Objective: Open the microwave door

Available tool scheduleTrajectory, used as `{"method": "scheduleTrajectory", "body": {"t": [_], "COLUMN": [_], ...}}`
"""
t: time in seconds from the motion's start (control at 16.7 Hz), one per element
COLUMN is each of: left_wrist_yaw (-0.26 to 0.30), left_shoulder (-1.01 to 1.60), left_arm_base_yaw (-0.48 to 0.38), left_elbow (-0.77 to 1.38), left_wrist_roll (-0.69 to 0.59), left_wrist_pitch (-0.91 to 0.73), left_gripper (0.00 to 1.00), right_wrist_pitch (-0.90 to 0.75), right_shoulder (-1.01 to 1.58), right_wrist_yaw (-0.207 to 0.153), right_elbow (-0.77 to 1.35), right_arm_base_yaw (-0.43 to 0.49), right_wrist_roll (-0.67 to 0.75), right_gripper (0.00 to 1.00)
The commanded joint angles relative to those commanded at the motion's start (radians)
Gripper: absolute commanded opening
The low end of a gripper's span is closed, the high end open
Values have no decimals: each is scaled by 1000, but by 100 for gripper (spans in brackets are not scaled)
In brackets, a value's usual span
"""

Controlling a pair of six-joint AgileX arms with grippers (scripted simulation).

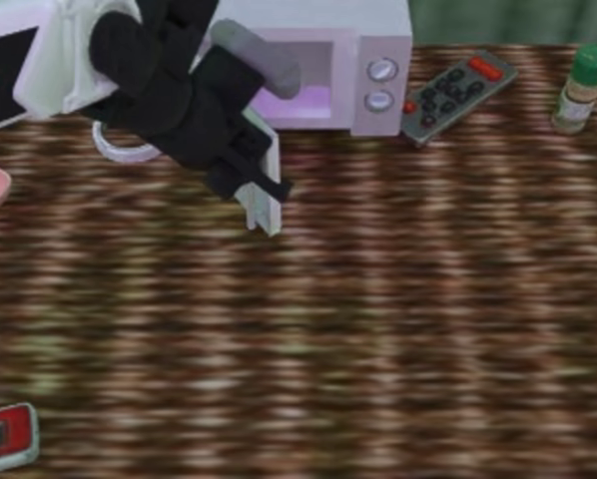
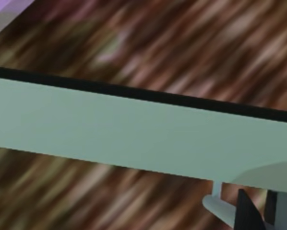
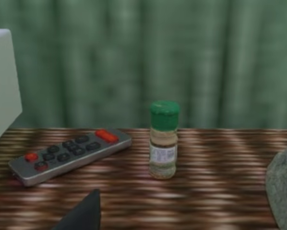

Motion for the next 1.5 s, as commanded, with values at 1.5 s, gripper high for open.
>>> {"method": "scheduleTrajectory", "body": {"t": [1.5], "left_wrist_yaw": [13], "left_shoulder": [-2], "left_arm_base_yaw": [2], "left_elbow": [-4], "left_wrist_roll": [12], "left_wrist_pitch": [-3], "left_gripper": [0], "right_wrist_pitch": [0], "right_shoulder": [0], "right_wrist_yaw": [0], "right_elbow": [0], "right_arm_base_yaw": [0], "right_wrist_roll": [0], "right_gripper": [100]}}
